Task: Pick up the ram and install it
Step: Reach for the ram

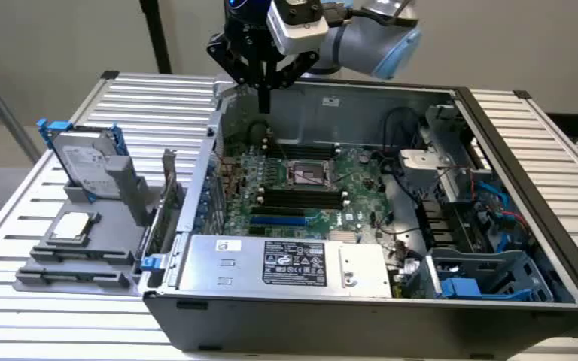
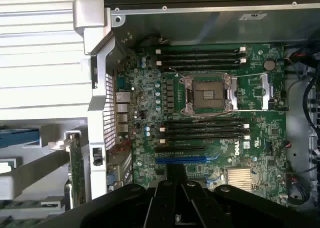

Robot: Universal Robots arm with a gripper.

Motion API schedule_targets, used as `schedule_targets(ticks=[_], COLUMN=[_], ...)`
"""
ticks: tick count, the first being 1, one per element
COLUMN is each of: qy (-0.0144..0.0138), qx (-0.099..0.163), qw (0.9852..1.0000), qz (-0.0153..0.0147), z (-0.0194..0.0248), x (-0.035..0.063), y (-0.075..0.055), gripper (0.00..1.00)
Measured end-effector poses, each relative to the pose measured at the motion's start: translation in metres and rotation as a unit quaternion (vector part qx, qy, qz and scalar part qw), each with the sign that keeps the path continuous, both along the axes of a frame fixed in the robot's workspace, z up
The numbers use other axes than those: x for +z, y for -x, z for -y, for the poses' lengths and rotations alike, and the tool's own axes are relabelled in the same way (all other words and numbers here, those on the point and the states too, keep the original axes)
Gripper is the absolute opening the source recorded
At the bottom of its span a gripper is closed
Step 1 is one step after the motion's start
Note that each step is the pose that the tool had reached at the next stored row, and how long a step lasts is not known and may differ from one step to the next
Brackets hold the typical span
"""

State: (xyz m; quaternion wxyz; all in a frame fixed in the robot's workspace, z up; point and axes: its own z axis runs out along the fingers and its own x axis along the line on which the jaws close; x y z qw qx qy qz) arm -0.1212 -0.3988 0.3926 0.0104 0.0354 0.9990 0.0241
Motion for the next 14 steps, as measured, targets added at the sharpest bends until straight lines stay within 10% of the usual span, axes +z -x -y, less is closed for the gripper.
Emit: schedule_targets(ticks=[14], qy=[0.0001], qx=[0.0], qw=[1.0], qz=[-0.0001], z=[0.0007], x=[0.0001], y=[0.0005], gripper=[0.11])
